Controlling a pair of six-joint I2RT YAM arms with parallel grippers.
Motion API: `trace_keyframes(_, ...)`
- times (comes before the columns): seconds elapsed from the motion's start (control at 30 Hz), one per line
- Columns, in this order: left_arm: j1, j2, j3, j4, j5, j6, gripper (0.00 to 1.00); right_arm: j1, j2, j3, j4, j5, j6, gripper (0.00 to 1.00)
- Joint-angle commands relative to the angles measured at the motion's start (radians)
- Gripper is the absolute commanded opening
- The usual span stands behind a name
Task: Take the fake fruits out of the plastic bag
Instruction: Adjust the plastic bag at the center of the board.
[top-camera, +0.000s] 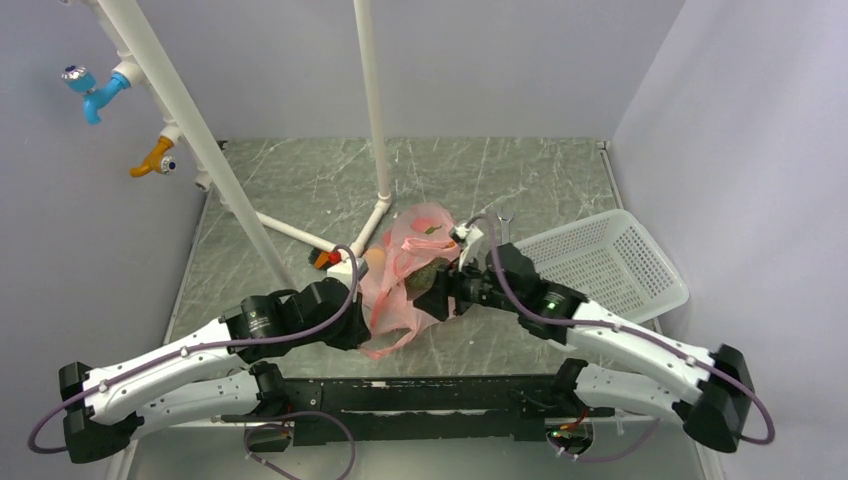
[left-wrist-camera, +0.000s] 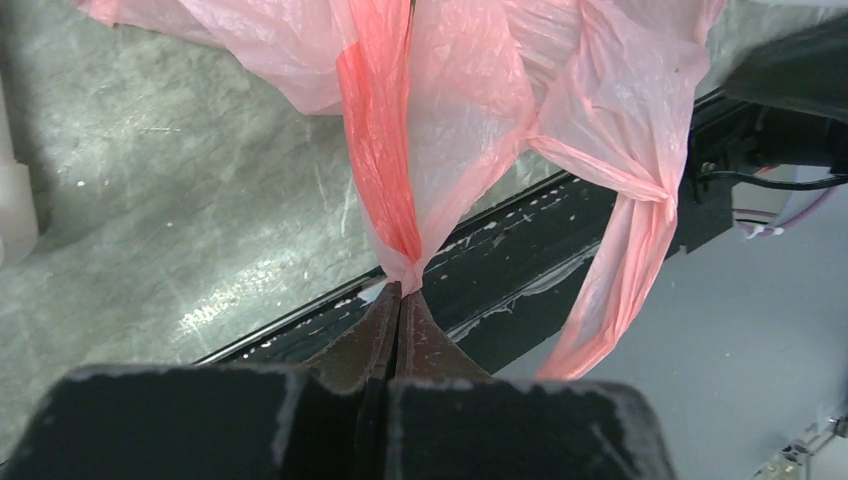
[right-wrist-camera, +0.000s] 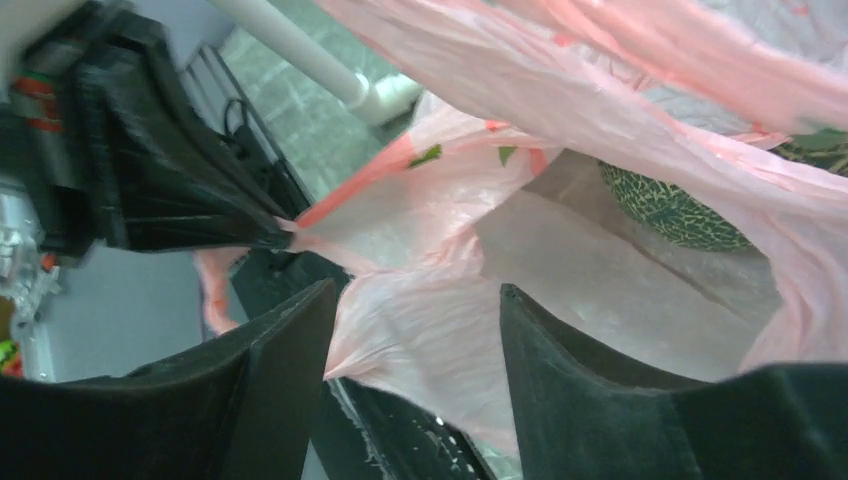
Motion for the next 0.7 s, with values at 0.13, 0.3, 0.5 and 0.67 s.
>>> trace_keyframes(0.13, -0.039, 0.006, 0.048, -0.090, -0.090, -0.032, 0.00, 0.102, 0.286, -0.148, 0.362, 0.023, 0.028, 0.43)
trace_keyframes(0.3, -0.061, 0.030, 0.056, -0.161, -0.135, -0.052, 0.00, 0.205, 0.400, -0.198, 0.407, 0.107, 0.077, 0.41)
trace_keyframes(0.5, -0.083, 0.027, 0.070, -0.233, -0.187, -0.072, 0.00, 0.211, 0.270, -0.202, 0.304, 0.233, 0.081, 0.50)
trace_keyframes(0.67, -0.089, -0.023, 0.069, -0.197, -0.195, -0.071, 0.00, 0.200, 0.120, -0.144, 0.180, 0.428, 0.053, 0.91)
